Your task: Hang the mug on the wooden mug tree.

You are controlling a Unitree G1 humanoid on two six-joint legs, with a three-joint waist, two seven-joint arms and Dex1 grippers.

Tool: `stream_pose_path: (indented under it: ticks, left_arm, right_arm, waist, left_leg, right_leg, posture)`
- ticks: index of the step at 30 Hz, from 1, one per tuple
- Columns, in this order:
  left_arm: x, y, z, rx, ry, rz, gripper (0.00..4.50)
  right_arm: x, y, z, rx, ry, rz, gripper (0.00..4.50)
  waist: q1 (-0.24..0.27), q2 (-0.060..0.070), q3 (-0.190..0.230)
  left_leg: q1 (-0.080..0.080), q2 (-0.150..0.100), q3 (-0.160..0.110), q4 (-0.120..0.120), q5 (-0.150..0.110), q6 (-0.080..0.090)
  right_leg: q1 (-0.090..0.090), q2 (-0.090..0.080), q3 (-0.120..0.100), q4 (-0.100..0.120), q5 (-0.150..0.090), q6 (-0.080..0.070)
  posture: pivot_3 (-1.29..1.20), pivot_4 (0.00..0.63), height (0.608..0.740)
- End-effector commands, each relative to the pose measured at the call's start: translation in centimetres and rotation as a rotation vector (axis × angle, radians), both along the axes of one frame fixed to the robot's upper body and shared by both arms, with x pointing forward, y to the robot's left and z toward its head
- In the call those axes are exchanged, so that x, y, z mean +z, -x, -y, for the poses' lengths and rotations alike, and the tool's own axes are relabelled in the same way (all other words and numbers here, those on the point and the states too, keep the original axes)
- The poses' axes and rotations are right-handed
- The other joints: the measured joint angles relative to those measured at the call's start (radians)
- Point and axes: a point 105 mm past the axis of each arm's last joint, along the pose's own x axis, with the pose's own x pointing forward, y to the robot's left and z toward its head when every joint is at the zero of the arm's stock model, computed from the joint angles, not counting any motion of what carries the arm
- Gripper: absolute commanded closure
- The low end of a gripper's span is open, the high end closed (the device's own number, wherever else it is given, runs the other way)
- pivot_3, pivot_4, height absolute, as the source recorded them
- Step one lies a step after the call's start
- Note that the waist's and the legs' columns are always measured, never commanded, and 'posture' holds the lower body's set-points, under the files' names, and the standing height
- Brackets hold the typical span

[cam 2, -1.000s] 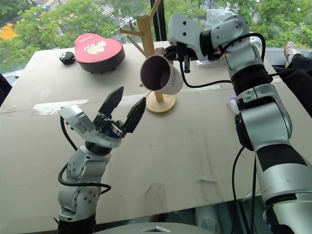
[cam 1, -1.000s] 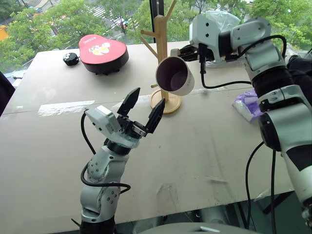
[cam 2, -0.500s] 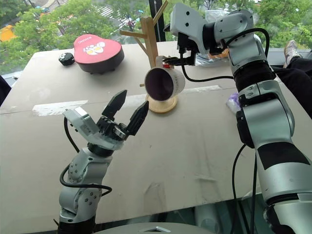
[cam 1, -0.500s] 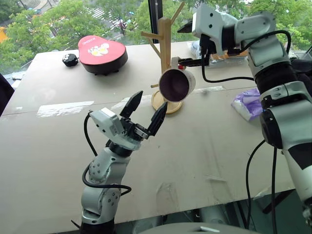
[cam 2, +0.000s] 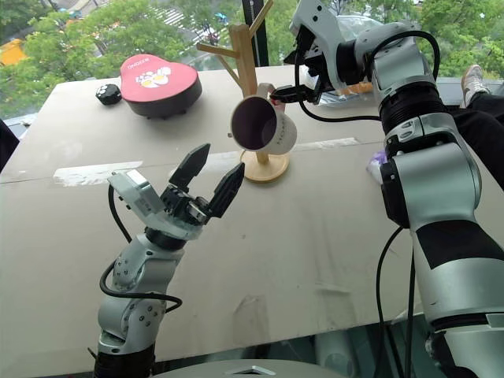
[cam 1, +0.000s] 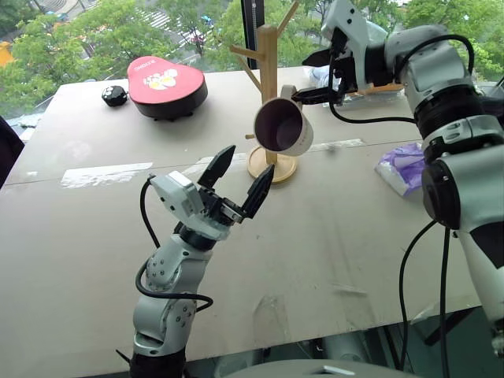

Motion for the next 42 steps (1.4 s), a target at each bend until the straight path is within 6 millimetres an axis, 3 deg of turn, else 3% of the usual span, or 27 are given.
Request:
stream_pose_path:
  ticks: [1,11,17,19,22,26,30,33,38,42]
  left_arm:
    - [0.8,0.4,0.0,0.003,0.006,0.047,0.0]
    - [0.7,0.7,-0.1,0.013,-0.001,0.044,0.0]
    - [0.4,1.2,-0.6,0.036,-0.025,0.026,0.0]
    - [-0.2,1.5,-0.9,0.033,-0.043,0.0,0.0]
    - [-2.8,2.2,-1.8,0.034,-0.126,-0.096,0.0]
    - [-6.9,3.5,-3.5,0.029,-0.217,-0.271,0.0]
    - [-10.1,5.1,-3.9,-0.023,-0.325,-0.399,0.0]
    - [-13.9,6.3,-4.9,-0.002,-0.492,-0.541,0.0]
    - [-15.2,7.3,-5.8,-0.002,-0.536,-0.571,0.0]
    - [-16.1,7.8,-6.3,0.007,-0.551,-0.576,0.0]
  right_arm:
    - [2.8,0.8,-0.5,0.025,-0.052,0.015,0.02]
    - [3.4,0.5,0.9,-0.02,-0.096,0.005,0.02]
    - [3.4,1.3,5.1,0.022,-0.286,-0.019,0.02]
    - [2.0,2.0,7.5,0.011,-0.328,-0.016,0.02]
    - [-2.5,5.3,9.8,0.013,-0.313,0.006,0.02]
    - [-10.1,11.1,9.4,-0.069,-0.356,-0.116,0.02]
    - [-15.7,15.0,8.7,-0.169,-0.367,-0.137,0.02]
    - [-21.1,17.4,9.4,-0.242,-0.304,-0.143,0.02]
    - [-23.3,18.9,9.6,-0.289,-0.354,-0.151,0.02]
    - [-24.0,18.5,10.2,-0.346,-0.362,-0.149,0.02]
  waist:
    - [0.0,0.0,0.0]
    - [0.002,0.0,0.0]
    - [0.004,0.0,0.0]
    - [0.008,-0.002,-0.001]
    - [0.013,0.0,0.0]
    - [0.01,0.001,-0.003]
    - [0.02,0.003,-0.002]
    - [0.028,0.001,-0.003]
    - [0.025,0.003,-0.001]
    - [0.026,0.001,-0.002]
  left_leg:
    - [0.0,0.0,0.0,0.0,0.0,0.0]
    - [0.0,0.0,0.0,0.0,0.0,0.0]
    - [-0.001,0.0,0.0,0.0,0.0,0.0]
    - [-0.001,-0.001,0.0,0.0,0.0,0.0]
    - [-0.002,-0.001,-0.002,0.003,0.0,0.0]
    - [-0.002,0.002,-0.002,0.0,0.0,0.0]
    - [-0.001,0.0,0.001,-0.002,0.0,0.0]
    - [0.006,0.0,0.003,0.0,-0.001,0.001]
    - [0.021,0.0,0.004,-0.001,-0.002,0.003]
    - [0.022,0.001,0.003,-0.001,-0.002,0.003]
  right_leg:
    - [0.0,0.0,0.0,0.0,0.0,0.0]
    - [0.0,0.0,0.0,0.0,0.0,0.0]
    - [0.0,0.0,-0.001,0.0,0.0,0.0]
    - [0.0,-0.001,-0.001,-0.001,0.0,0.0]
    - [0.0,-0.001,-0.002,0.0,0.0,0.0]
    - [-0.002,0.0,-0.001,0.001,0.0,0.0]
    - [-0.004,-0.001,0.0,0.001,0.0,0.0]
    - [0.004,0.0,0.001,0.001,0.001,0.001]
    - [0.019,0.002,0.001,0.0,0.0,0.002]
    - [0.019,0.002,0.0,0.0,0.0,0.001]
  posture:
    - [0.0,0.15,0.74]
    - [0.0,0.15,0.74]
    - [0.0,0.15,0.74]
    - [0.0,0.15,0.74]
    - [0.0,0.15,0.74]
    - [0.0,0.15,0.74]
    - [0.0,0.15,0.74]
    - [0.0,0.15,0.74]
    - [0.0,0.15,0.74]
    - [0.0,0.15,0.74]
